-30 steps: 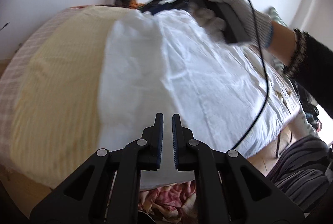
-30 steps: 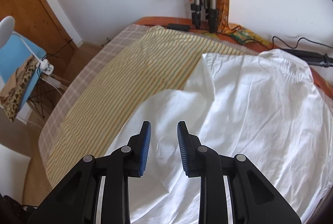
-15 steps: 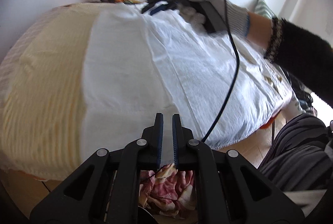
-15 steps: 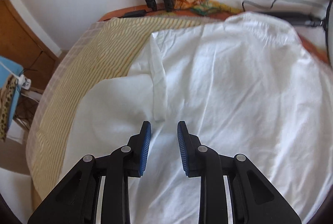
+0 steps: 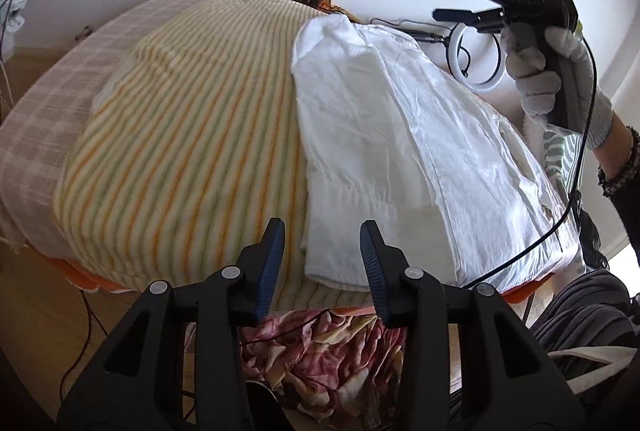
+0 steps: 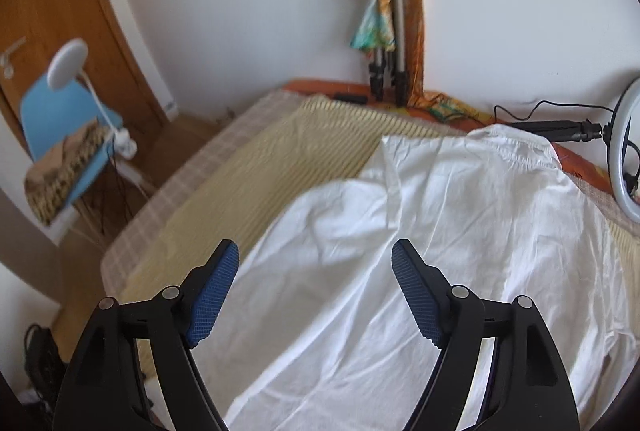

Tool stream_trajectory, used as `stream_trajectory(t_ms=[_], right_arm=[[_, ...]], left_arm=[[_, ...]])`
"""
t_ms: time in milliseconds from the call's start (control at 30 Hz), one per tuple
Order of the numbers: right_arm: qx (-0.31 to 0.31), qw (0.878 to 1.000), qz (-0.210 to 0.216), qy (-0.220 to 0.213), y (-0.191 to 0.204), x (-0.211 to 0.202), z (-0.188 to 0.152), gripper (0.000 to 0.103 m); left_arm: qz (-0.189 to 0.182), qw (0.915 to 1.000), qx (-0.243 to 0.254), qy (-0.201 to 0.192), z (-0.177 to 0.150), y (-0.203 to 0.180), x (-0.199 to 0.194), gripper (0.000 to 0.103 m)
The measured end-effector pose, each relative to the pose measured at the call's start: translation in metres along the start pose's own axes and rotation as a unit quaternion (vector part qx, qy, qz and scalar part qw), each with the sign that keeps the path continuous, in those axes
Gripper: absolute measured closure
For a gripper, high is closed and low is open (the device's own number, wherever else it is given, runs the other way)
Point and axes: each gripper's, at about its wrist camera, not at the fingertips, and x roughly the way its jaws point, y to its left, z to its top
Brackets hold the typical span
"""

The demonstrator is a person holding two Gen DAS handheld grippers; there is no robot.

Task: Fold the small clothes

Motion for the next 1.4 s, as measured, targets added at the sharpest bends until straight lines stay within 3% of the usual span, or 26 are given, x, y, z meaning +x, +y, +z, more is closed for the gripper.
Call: stream_trajectory(t_ms=[67, 200, 300, 400, 500, 667, 867, 1067, 1133, 1200, 1400], right_arm=[[-0.002, 0.999, 0.027, 0.018, 0.009, 0.010, -0.005, 0.024], [-0.016, 0.998, 0.036, 0.057, 0.025, 0.040, -0.019, 0.025], [-0.005, 0.994, 0.050, 0.094, 0.031, 0.068, -0.030, 0.033], [0.003, 0.991, 0.039, 0.126, 0.034, 0.092, -0.043, 0.036], [0.015, 0.987, 0.034, 0.153, 0.030, 0.109, -0.053, 0.036], [0.019, 0.989, 0.038, 0.143, 0.030, 0.097, -0.043, 0.036], [0.006, 0.991, 0.025, 0.128, 0.038, 0.096, -0.021, 0.036], [-0.060, 0.985, -0.065, 0.148, 0.062, 0.127, -0.011, 0.037], [-0.059, 0.982, -0.090, 0.156, 0.057, 0.140, -0.009, 0.052], [-0.036, 0.981, -0.095, 0.167, 0.042, 0.147, -0.009, 0.096], [0.042, 0.992, -0.027, 0.113, -0.004, 0.118, -0.011, 0.103]], left_arm=[[0.006, 1.0000, 0.004, 0.000, 0.001, -0.002, 0.004, 0.064], [0.011, 0.9999, -0.009, -0.005, 0.001, -0.003, 0.005, 0.066], [0.011, 0.9999, -0.004, 0.006, 0.001, -0.007, 0.010, 0.090], [0.008, 0.9999, 0.012, 0.004, 0.001, -0.014, 0.012, 0.099], [0.004, 0.9990, 0.042, -0.013, 0.001, -0.028, 0.005, 0.100], [-0.008, 0.9960, 0.085, -0.023, 0.003, -0.052, 0.002, 0.100], [0.005, 0.9899, 0.140, -0.020, 0.001, -0.078, 0.008, 0.100], [0.006, 0.9891, 0.146, -0.015, 0.002, -0.085, 0.011, 0.100], [0.006, 0.9887, 0.149, -0.013, 0.004, -0.086, 0.011, 0.100], [0.007, 0.9880, 0.154, -0.012, 0.005, -0.088, 0.010, 0.100], [-0.008, 0.9860, 0.166, -0.009, 0.010, -0.098, 0.005, 0.100]])
